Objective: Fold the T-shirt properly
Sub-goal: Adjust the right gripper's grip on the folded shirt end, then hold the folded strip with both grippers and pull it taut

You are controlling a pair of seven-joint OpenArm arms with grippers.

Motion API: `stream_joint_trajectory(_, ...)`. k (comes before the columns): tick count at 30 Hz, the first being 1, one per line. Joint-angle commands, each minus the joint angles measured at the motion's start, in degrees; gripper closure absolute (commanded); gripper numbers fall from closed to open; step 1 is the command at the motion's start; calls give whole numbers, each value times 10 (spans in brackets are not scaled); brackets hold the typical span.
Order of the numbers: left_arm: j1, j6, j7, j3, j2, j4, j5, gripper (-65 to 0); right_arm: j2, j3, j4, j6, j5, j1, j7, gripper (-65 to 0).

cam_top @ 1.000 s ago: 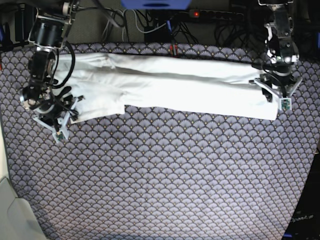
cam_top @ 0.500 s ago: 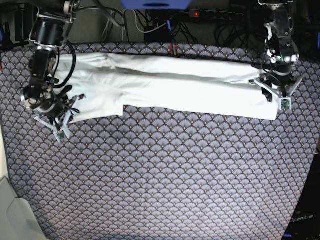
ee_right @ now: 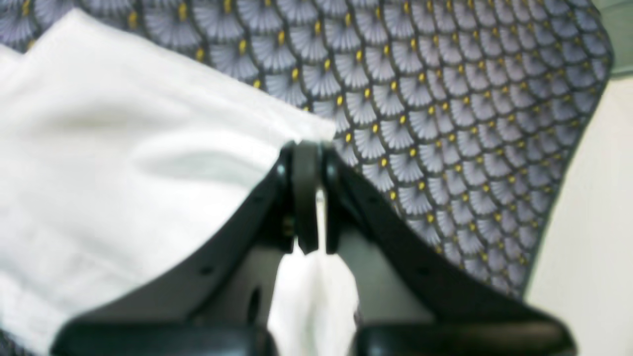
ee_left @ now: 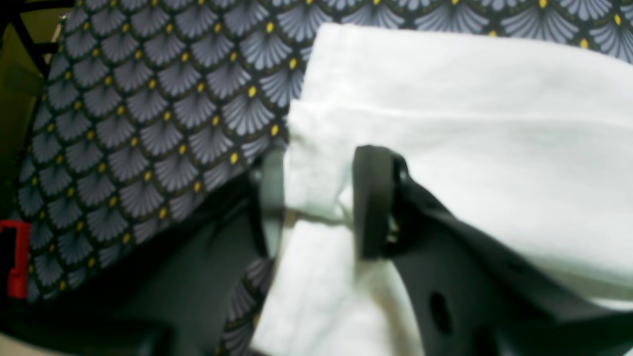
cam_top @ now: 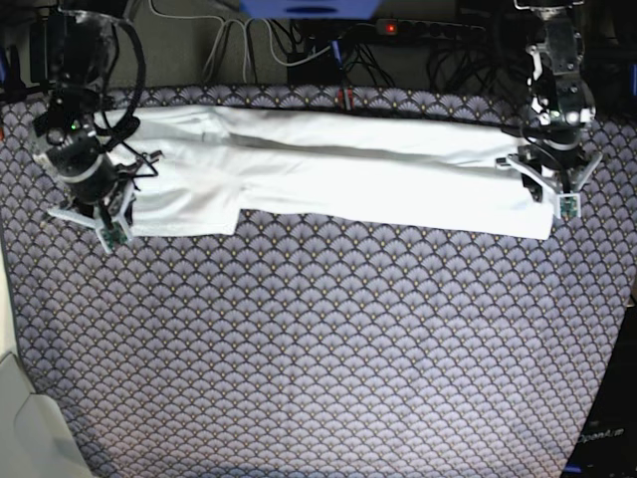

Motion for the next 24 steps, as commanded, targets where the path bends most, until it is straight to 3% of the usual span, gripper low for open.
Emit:
stream_joint_trajectory(1,-3,3,-12,-3,-9,8,1,-234,6,3,23,-2,7,-6,12,0)
stream_joint_trajectory(8,-3,3,-12,-3,-9,8,1,-234,6,13,56,-2,7,-54,16,0)
stream_joint_trajectory(17,-5,3,-12,-3,-9,8,1,-234,-31,111,63,-2,7,-79,17,0)
stream_joint_trajectory(24,-9,3,-12,-3,-9,8,1,-234,-48,118,61,-2,8,-123,47,0)
